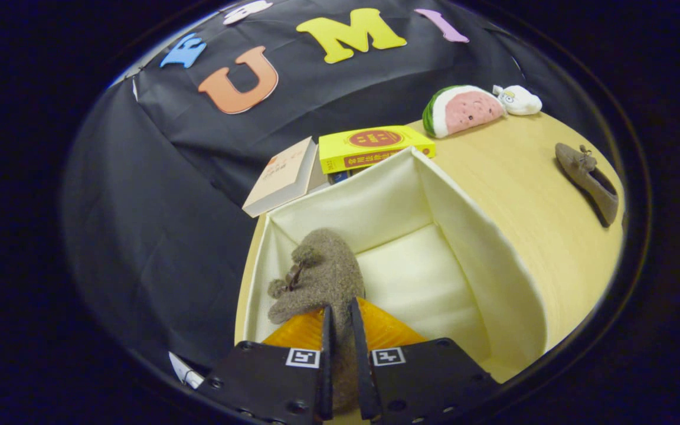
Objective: Open the storage box then place both shoes into the box .Put the left shoe in first, then the right shoe, with the right side of both shoes facing outward in a uniform manner.
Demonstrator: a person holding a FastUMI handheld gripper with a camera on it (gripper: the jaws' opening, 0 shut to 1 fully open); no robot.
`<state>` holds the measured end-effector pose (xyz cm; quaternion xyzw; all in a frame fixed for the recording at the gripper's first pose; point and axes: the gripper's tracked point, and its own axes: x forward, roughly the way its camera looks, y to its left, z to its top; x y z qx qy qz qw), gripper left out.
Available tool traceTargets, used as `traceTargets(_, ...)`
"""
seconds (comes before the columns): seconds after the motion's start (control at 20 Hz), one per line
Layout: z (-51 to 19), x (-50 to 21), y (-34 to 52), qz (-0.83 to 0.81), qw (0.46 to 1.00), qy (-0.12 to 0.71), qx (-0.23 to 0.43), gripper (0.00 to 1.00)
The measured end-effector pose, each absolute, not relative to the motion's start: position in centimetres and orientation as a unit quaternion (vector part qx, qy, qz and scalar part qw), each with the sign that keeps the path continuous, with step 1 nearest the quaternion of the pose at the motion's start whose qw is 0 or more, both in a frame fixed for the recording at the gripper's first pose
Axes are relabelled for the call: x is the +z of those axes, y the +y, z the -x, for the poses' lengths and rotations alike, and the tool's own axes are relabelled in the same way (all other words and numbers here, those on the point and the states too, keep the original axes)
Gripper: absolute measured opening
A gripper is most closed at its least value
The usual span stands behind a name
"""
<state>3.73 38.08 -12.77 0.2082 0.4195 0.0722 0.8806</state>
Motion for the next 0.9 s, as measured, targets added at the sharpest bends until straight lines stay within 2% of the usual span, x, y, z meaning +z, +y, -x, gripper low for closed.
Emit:
traceTargets(0.1,-3.5,-13.2,37.9,-0.206,0.876,0.43,0.078,0.21)
traceTargets(0.2,-3.4,-12.9,38.8,-0.217,0.866,0.438,0.103,0.29)
traceTargets(0.5,-3.1,-8.4,37.1,-0.151,0.899,0.385,0.146,0.81)
traceTargets(0.65,-2.6,-5.7,34.8,-0.082,0.917,0.347,0.177,0.86)
traceTargets(0.7,-2.5,-4.7,33.5,-0.066,0.925,0.328,0.18,0.93)
traceTargets(0.9,-2.7,-1.0,27.2,-0.044,0.942,0.28,0.182,0.95)
